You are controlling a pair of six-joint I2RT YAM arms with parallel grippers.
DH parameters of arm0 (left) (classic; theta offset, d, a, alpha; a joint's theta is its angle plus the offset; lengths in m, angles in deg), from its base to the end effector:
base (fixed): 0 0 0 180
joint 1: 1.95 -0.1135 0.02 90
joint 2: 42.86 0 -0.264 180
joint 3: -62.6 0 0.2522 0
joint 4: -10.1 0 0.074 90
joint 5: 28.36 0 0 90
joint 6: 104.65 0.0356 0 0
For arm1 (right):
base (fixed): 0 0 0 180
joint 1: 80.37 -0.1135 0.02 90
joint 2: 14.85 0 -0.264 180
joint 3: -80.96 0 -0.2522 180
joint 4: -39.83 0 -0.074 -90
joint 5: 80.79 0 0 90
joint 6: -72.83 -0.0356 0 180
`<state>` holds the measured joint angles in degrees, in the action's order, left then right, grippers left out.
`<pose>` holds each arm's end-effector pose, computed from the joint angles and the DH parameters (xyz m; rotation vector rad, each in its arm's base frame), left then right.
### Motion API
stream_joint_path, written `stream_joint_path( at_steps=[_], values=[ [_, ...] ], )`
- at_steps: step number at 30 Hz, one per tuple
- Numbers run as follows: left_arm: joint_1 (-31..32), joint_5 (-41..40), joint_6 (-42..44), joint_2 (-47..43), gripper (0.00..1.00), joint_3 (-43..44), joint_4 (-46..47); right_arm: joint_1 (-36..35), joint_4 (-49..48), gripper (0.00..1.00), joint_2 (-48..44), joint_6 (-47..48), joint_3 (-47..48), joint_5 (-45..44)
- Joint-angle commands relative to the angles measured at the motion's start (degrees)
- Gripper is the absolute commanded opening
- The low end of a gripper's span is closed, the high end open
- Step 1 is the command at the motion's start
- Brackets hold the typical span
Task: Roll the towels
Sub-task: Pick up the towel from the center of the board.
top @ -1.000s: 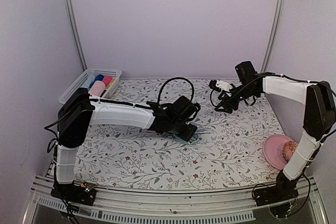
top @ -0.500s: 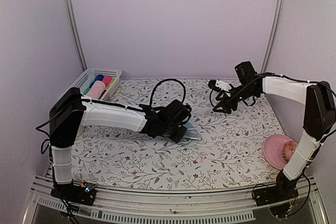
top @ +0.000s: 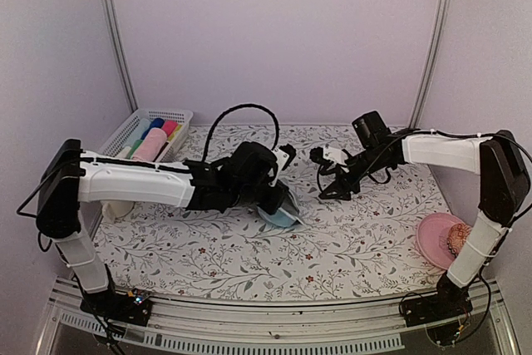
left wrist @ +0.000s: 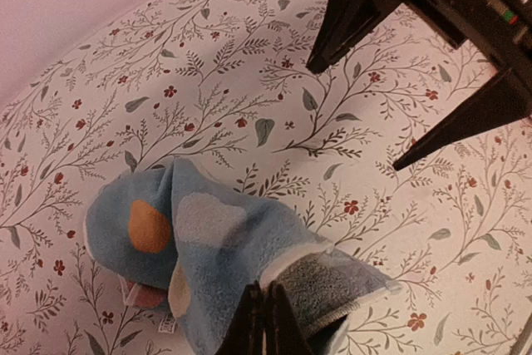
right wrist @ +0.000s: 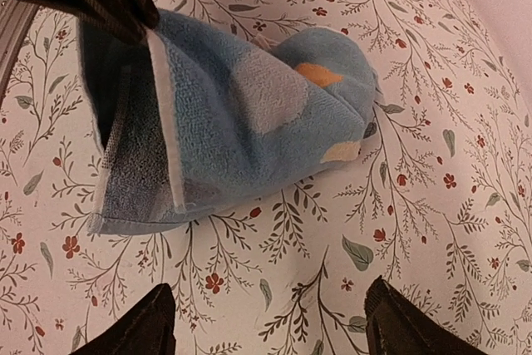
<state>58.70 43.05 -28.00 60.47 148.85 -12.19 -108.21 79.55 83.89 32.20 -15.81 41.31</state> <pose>0.2085 -0.3477 0.2280 0.7368 2.1130 -0.3435 0.3117 0.1860 0.2214 -1.6644 1.7386 0.5373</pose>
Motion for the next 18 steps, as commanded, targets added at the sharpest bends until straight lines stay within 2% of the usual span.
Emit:
stream_joint_path(
  at_steps=[1, 4, 12, 18],
  values=[
    [-2.17, 7.34, 3.75, -6.23, 0.0, -4.44, 10.81, -0.32, -6.92, 0.84, -3.34, -0.96, -4.0, 3.14],
    [-3.54, 10.08, 3.85, -8.56, 0.0, -5.74, 13.8, -1.44, -11.76, 1.0, -5.88, -2.36, -7.22, 4.28],
    [-4.23, 11.46, 3.64, -9.2, 0.0, -5.52, 15.46, -8.37, -26.28, 0.99, -11.11, -8.38, -13.54, -1.36],
    [-4.48, 12.99, 3.0, -9.59, 0.0, -5.75, 16.71, -14.97, -32.96, 0.99, -10.1, -14.33, -13.52, -13.52]
  ],
)
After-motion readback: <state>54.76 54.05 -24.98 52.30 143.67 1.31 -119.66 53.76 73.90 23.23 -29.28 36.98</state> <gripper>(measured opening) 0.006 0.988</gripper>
